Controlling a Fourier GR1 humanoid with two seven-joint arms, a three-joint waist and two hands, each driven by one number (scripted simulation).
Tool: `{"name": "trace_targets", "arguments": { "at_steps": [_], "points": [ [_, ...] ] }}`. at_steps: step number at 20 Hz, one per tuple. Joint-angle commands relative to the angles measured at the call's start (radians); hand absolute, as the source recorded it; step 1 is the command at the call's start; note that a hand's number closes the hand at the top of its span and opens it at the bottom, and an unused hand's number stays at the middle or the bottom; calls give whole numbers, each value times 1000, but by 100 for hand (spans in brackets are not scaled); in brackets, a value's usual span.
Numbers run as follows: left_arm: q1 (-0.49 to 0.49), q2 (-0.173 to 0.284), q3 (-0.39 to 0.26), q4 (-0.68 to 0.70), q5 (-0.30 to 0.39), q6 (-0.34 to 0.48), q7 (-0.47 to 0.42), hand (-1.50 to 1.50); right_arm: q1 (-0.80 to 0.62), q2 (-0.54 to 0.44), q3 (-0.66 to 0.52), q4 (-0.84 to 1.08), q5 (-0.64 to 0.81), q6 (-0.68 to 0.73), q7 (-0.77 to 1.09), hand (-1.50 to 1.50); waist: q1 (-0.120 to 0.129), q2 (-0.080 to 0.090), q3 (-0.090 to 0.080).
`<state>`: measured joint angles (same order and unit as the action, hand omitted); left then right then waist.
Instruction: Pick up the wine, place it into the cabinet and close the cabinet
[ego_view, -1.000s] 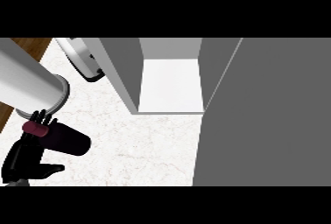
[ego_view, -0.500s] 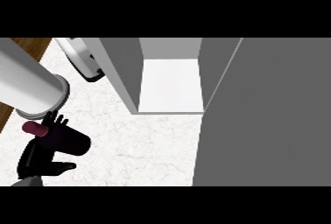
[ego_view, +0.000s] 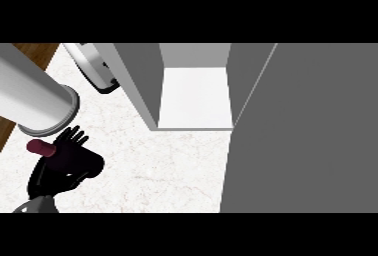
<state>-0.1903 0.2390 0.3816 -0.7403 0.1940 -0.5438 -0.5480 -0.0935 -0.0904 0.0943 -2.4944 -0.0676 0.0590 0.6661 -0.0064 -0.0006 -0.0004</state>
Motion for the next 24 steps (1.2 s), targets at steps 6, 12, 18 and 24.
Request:
{"name": "trace_targets", "arguments": {
  "at_steps": [6, 12, 18, 24],
  "points": [
    [-65, 0, -76, 81, -67, -51, -116, 150, -1, 4, -15, -79, -48, -1, 39, -150, -5, 2, 0],
    [12, -13, -138, -72, -158, 103, -175, 150, 29, 4, -2, -178, -63, -11, 104, -150, -3, -3, 0],
    [117, -70, -127, -289, -71, 161, -37, 150, 32, 0, -8, -146, -54, 2, 73, -150, 7, -3, 1],
    [136, -101, -141, -417, -112, 267, -93, 150, -18, -6, -42, -101, -105, 3, 68, -150, 8, -2, 1]
  ]
}}
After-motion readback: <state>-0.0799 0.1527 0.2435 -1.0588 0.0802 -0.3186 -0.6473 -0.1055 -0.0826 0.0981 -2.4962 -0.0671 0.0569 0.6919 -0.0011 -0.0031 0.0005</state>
